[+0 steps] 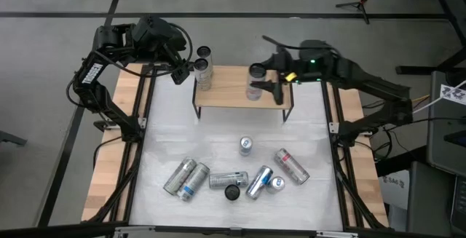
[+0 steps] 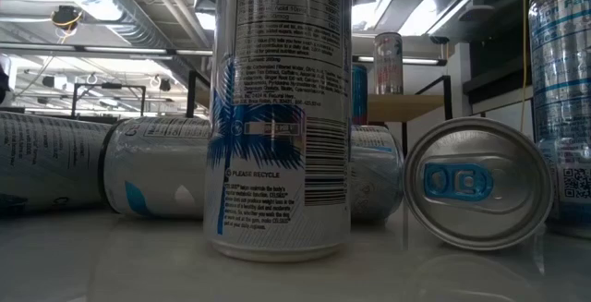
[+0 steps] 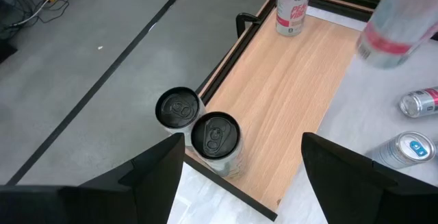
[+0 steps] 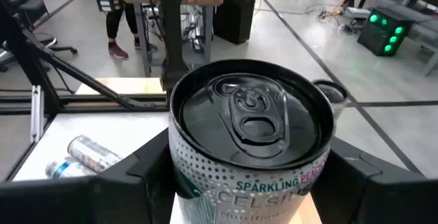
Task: Sort soda cans
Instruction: Put the left white pink soda can on the shelf and align with other white pink soda cans
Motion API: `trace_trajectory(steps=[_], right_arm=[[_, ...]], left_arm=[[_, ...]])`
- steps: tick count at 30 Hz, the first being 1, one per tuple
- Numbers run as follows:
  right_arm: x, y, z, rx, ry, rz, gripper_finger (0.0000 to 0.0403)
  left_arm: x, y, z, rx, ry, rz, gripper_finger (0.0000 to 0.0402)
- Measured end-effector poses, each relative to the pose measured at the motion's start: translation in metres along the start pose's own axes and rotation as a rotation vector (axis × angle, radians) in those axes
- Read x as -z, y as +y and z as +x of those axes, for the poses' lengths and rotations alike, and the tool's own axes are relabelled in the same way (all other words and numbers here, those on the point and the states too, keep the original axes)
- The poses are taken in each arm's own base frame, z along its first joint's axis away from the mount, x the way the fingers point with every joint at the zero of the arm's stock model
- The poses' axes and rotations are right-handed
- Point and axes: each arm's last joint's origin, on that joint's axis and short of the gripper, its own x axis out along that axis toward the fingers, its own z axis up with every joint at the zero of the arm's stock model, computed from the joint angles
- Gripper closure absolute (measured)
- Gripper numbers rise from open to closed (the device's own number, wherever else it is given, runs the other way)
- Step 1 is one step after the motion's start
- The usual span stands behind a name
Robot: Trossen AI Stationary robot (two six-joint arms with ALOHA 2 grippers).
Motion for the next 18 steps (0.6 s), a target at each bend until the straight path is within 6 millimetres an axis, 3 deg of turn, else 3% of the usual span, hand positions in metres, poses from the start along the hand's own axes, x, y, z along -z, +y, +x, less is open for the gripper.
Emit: trace_trajectory(steps=[10, 18], right_arm=[[0.055, -0.016, -0.048, 0.161, -0.051, 0.081, 0.0153], [0.107, -0.034, -0.058, 0.176, -0.102, 0.145, 0.0153]], left_arm=[[0.000, 0.000, 0.000, 0.000, -0.004, -0.002, 0.0117], [-0.001, 0.000, 0.000, 0.000, -0.005, -0.003, 0.0117]])
